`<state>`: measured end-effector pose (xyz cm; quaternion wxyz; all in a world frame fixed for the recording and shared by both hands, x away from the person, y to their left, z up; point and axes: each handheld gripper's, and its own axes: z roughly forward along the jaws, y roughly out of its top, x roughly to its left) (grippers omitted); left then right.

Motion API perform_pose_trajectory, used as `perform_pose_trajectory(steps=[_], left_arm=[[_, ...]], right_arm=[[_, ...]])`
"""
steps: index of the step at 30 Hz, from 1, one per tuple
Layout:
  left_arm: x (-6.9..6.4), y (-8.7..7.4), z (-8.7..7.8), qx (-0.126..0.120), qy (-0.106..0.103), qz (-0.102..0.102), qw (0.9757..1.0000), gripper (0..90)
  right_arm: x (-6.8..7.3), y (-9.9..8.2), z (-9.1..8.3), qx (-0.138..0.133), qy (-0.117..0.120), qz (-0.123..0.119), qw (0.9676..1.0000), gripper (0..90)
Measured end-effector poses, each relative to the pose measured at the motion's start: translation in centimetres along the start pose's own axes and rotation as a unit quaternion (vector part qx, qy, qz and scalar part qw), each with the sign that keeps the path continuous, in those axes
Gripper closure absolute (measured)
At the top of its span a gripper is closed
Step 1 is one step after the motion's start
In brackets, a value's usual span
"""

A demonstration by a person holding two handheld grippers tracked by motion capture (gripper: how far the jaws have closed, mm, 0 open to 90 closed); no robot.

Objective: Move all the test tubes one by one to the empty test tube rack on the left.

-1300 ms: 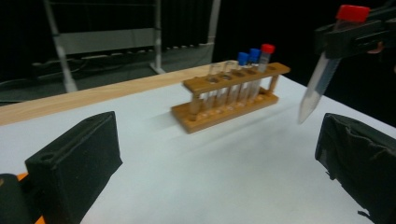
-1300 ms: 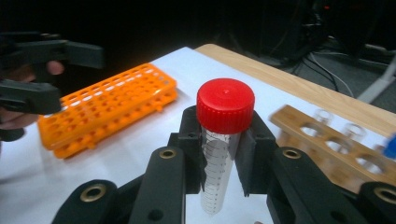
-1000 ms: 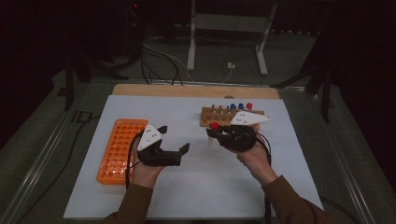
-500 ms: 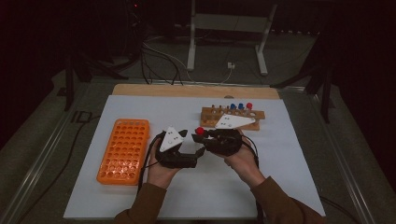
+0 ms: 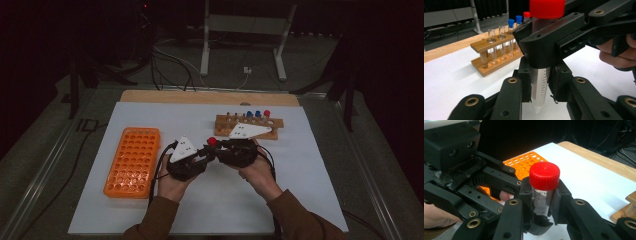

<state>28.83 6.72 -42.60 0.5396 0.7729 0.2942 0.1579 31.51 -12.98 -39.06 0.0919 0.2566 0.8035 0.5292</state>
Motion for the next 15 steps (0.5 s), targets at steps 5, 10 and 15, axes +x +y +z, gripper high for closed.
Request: perform_pose_trajectory(steps=[5, 10, 15], left_arm=[[0.2, 0.0, 0.0, 0.004, 0.004, 0.002, 1.0, 74.8], [0.5, 0.0, -0.1, 0.002, 0.013, -0.001, 0.9999, 74.8], [1.2, 0.0, -0.7, -0.005, 0.03, -0.007, 0.9995, 74.6]], right_arm=[[0.0, -0.1, -0.3, -0.015, 0.011, -0.009, 0.9998, 59.5], [-0.4, 0.0, -1.0, -0.033, 0.008, -0.007, 0.9994, 35.6], [-0.7, -0.1, -1.8, -0.046, -0.017, -0.002, 0.9988, 15.9]])
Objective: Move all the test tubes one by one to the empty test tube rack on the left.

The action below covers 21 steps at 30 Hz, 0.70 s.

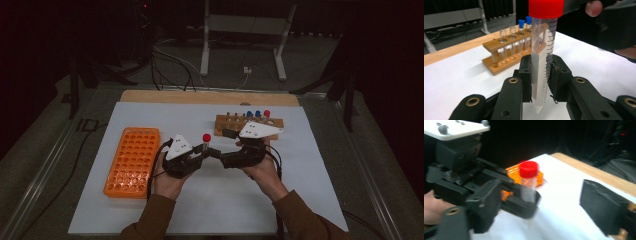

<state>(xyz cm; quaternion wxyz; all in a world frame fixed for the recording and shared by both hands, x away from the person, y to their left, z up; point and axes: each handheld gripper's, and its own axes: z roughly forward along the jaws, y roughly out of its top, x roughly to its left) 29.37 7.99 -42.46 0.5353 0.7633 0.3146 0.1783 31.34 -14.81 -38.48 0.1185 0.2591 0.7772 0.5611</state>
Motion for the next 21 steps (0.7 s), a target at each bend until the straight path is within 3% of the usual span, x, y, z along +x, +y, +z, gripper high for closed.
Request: perform_pose_trajectory(steps=[10, 14, 21], left_arm=[[2.0, -0.6, -1.7, -0.007, 0.032, -0.019, 0.9993, 74.5], [2.4, -0.8, -2.2, -0.011, 0.038, -0.022, 0.999, 74.4], [3.5, -1.5, -3.5, -0.017, 0.056, -0.03, 0.9978, 74.4]], right_arm=[[-1.8, -1.9, -2.1, -0.008, -0.051, 0.003, 0.9987, 3.5], [-2.0, -2.7, -3.2, -0.009, -0.094, -0.023, 0.9952, 1.5], [-2.9, -4.8, -5.2, -0.016, -0.125, -0.002, 0.992, 0.0]])
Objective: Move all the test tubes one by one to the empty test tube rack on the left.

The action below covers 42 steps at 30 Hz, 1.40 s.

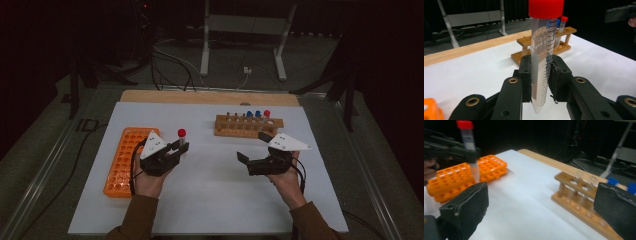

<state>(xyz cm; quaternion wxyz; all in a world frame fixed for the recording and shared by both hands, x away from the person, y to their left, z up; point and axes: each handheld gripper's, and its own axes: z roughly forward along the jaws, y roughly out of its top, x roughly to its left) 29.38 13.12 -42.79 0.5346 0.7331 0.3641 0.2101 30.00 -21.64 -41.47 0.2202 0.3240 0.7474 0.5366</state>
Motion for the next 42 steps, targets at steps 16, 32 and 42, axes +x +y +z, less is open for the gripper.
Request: perform_pose_trajectory(steps=[16, 32, 42], left_arm=[[2.7, -0.2, -2.9, -0.015, 0.049, -0.007, 0.9987, 74.5], [5.8, -1.5, -3.7, -0.019, 0.095, -0.026, 0.9949, 74.5], [7.2, -2.7, -3.1, 0.01, 0.124, -0.033, 0.9917, 74.6]], right_arm=[[-2.4, -3.4, -2.6, 0.008, -0.045, 0.021, 0.9987, 0.0], [-3.6, -3.4, -3.8, -0.012, -0.057, 0.042, 0.9974, 0.0], [-3.6, -3.5, -3.8, -0.012, -0.057, 0.043, 0.9974, 0.0]])
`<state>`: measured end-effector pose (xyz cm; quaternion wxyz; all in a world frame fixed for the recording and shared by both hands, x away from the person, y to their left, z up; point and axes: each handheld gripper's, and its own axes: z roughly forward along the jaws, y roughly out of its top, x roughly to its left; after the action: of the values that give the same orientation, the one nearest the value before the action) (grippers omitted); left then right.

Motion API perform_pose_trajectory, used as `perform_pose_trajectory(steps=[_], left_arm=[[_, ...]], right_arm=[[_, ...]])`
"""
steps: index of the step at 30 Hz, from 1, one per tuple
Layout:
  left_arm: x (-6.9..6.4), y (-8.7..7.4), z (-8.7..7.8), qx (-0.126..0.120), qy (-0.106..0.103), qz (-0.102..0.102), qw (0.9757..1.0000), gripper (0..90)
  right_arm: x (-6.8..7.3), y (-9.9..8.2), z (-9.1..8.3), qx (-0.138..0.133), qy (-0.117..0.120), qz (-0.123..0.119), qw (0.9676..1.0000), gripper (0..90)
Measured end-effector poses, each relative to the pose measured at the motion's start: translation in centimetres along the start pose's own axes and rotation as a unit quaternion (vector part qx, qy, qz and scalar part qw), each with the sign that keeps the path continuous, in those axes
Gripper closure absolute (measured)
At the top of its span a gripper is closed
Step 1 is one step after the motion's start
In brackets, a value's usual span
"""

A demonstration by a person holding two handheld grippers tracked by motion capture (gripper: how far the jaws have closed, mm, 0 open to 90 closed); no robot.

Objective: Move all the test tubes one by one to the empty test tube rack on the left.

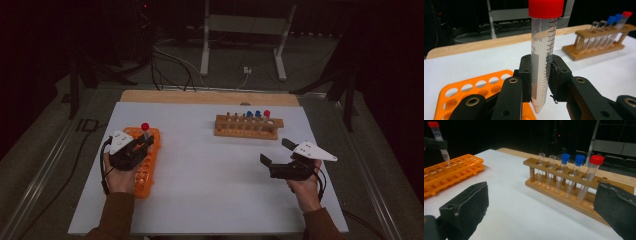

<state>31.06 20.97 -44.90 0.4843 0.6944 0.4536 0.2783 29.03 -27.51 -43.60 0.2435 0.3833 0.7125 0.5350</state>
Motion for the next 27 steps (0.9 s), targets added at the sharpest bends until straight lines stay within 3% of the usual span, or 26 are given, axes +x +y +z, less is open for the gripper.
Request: perform_pose_trajectory(steps=[6, 14, 16, 19, 22, 27], left_arm=[[0.4, -0.8, 0.6, 0.027, 0.016, -0.003, 0.9995, 74.6], [0.5, -1.6, 1.0, 0.073, 0.034, -0.002, 0.9968, 75.2], [0.3, -1.9, 1.1, 0.09, 0.036, -0.003, 0.9953, 75.2], [0.1, -2.1, 1.2, 0.117, 0.041, 0.011, 0.9922, 75.3], [0.1, -2.3, 1.4, 0.133, 0.042, 0.005, 0.9902, 75.4], [-0.1, -2.2, 1.9, 0.157, 0.05, 0.015, 0.9862, 75.5]], right_arm=[[-0.1, 0.0, 0.0, 0.002, 0.003, 0.0, 1.0, 0.0], [-0.1, 0.0, -0.1, 0.001, 0.003, -0.001, 1.0, 0.1], [0.0, 0.0, -0.1, 0.002, 0.004, -0.001, 1.0, 0.1], [0.0, 0.0, -0.1, 0.002, 0.005, -0.002, 1.0, 0.1], [0.0, -0.1, 0.0, 0.002, 0.004, -0.004, 1.0, 0.1], [0.0, -0.1, 0.0, 0.004, 0.005, -0.005, 1.0, 0.1]])
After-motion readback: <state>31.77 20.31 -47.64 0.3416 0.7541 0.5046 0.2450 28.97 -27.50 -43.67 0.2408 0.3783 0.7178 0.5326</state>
